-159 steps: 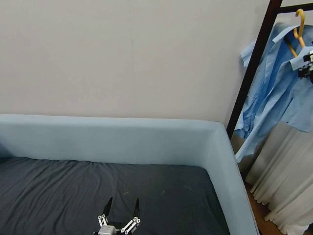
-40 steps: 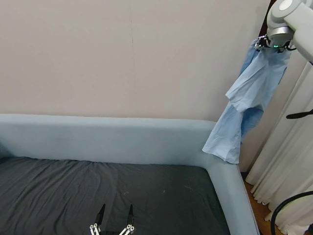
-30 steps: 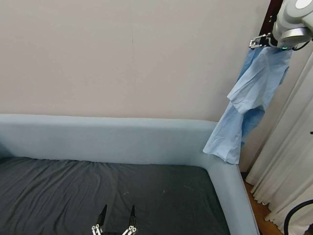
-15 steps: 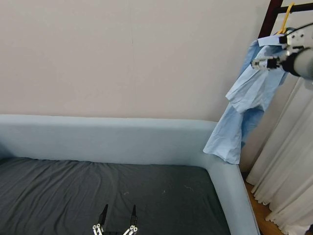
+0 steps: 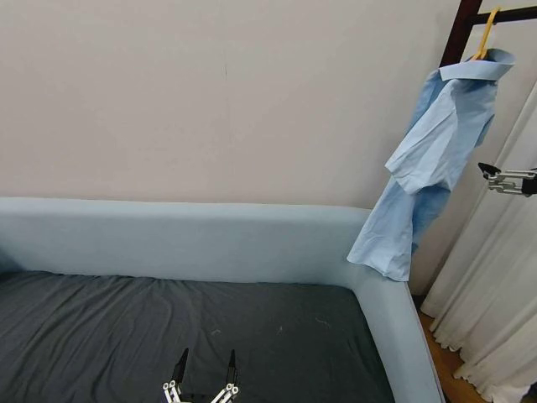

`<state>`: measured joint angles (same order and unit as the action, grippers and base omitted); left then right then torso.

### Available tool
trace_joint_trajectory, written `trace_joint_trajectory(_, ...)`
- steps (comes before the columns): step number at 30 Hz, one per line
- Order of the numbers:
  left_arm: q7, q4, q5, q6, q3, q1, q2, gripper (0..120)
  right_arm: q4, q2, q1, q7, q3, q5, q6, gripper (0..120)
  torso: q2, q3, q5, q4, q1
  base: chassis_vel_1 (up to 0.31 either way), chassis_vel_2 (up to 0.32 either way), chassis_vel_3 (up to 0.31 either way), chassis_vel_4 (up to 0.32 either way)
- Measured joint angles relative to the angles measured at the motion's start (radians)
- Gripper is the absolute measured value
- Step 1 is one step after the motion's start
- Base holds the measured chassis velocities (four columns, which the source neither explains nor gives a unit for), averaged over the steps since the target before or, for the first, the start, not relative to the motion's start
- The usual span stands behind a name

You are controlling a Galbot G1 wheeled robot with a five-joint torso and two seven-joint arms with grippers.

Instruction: Pick up the clothes from the sofa and hang them on the clothes hanger.

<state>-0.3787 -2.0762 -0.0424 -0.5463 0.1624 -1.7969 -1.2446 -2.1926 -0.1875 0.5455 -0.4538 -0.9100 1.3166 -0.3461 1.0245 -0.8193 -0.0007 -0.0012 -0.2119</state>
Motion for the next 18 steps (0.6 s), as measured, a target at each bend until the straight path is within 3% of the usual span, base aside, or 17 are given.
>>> trace_joint_trajectory(2, 0.0, 0.002, -0.003, 0.003, 0.0, 0.003, 0.0, 100, 0.028, 0.002, 0.052, 0.014, -0.097, -0.065, 0.033, 100, 0.0, 0.0, 0.0001, -0.0002, 0.0, 0.0, 0.0, 0.0, 0.0)
trace_joint_trajectory(5, 0.0, 0.005, -0.006, 0.007, -0.001, 0.006, -0.001, 100, 0.086, 0.03, 0.05, 0.026, -0.125, -0.11, 0.077, 100, 0.0, 0.0, 0.0001, -0.0007, 0.0, 0.0, 0.0, 0.0, 0.0)
trace_joint_trajectory(13, -0.001, 0.011, -0.003, 0.022, -0.002, 0.015, -0.013, 100, 0.363, 0.289, -0.018, 0.013, -0.013, -0.048, 0.11, 100, 0.0, 0.0, 0.0004, 0.0003, 0.0, 0.0, 0.0, 0.0, 0.0)
trace_joint_trajectory(18, -0.001, 0.011, 0.001, 0.022, -0.002, 0.013, -0.023, 100, 0.498, 0.405, -0.082, 0.005, 0.054, -0.043, 0.135, 100, 0.0, 0.0, 0.0012, -0.0007, 0.0, 0.0, 0.0, 0.0, 0.0)
